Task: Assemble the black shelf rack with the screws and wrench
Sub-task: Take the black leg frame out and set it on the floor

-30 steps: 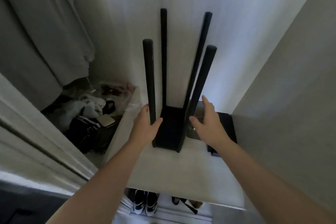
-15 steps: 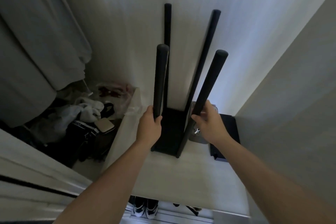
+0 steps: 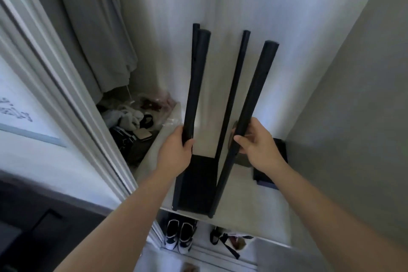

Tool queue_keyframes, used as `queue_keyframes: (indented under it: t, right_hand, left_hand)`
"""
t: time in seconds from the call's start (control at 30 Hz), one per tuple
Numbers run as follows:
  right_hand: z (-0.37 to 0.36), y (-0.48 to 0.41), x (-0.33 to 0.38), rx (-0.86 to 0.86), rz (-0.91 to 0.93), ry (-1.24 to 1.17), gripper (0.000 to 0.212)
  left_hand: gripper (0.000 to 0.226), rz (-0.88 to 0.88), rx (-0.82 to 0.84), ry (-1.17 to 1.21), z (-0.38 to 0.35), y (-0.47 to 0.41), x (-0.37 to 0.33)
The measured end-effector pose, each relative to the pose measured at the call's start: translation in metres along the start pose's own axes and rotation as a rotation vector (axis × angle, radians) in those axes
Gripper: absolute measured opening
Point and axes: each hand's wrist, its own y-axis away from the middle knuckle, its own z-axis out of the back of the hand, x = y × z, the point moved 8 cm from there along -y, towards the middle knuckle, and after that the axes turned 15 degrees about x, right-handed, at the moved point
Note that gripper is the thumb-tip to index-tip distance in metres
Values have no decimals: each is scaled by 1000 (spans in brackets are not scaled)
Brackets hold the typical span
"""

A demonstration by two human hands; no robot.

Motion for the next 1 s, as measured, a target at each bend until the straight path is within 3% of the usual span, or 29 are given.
queue_keyframes:
  t: [0.17,0.27,0.63,1.0]
  right_hand:
    - [-11,67,17,38,85,-2,41]
    - [-18,104,22,61,110,38,45]
    - [-59,231,44,40,100,18,52]
    - [-131,393,48,-208,22,-51,49]
  left_hand:
    - [29,16,-47,-36,-6,85,-20]
    - [23,31,-62,-67,-12,131,-25]
    - [18,-39,67,-62,-10,256,-30]
    - [23,-162,431,-59,-28,357,-19]
